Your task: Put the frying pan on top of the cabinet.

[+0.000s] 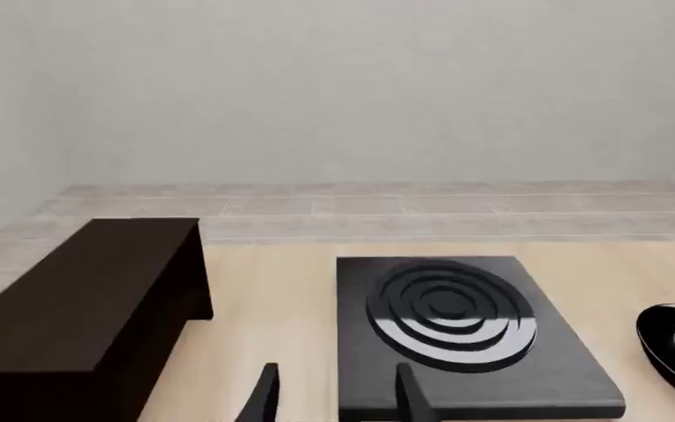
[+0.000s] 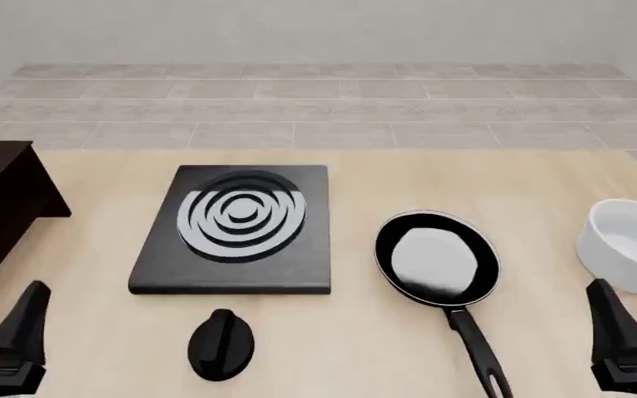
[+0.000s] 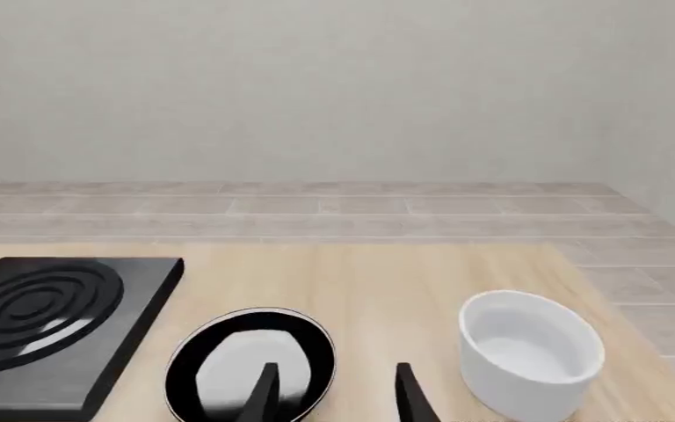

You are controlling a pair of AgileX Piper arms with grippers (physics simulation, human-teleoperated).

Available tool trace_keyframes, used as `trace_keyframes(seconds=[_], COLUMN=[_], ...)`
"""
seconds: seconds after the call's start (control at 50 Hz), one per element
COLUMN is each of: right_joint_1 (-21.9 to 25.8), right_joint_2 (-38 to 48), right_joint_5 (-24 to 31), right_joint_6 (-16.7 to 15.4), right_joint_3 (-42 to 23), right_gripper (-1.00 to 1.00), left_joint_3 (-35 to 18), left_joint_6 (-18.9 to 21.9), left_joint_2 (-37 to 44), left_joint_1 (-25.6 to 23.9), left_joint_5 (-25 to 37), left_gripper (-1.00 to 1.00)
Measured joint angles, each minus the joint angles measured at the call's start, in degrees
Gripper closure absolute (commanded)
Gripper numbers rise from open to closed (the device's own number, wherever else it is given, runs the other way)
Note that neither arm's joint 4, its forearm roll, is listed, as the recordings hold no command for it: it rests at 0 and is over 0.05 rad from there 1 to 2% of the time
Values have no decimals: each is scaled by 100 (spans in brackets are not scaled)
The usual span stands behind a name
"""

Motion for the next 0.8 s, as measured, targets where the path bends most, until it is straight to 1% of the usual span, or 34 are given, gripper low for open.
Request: trace_keyframes(seconds=[0.32, 0.4, 0.48, 0.54, 0.68, 0.8], right_joint_1=[-57, -68, -75, -80, -91, -96], right_joint_2=[-104, -119, -117, -119, -140, -156], right_joint_5=[32, 31, 19, 15, 24, 32], right_joint_6=[40, 48, 55, 59, 61, 53], right_joint_3=[24, 26, 27, 28, 30, 31], right_gripper=[-100, -100, -100, -100, -100, -100], left_joint_3=[-68, -117, -187, -270, -576, -836], left_joint_6=[-224, -232, -283, -438, -951, -1507], left_joint_2=[33, 65, 268, 552, 1106, 1584], left_joint_1=[-101, -184, -326, -502, -946, -1529], left_joint_5=[197, 241, 200, 124, 90, 24], left_gripper=[-100, -100, -100, -100, -100, -100])
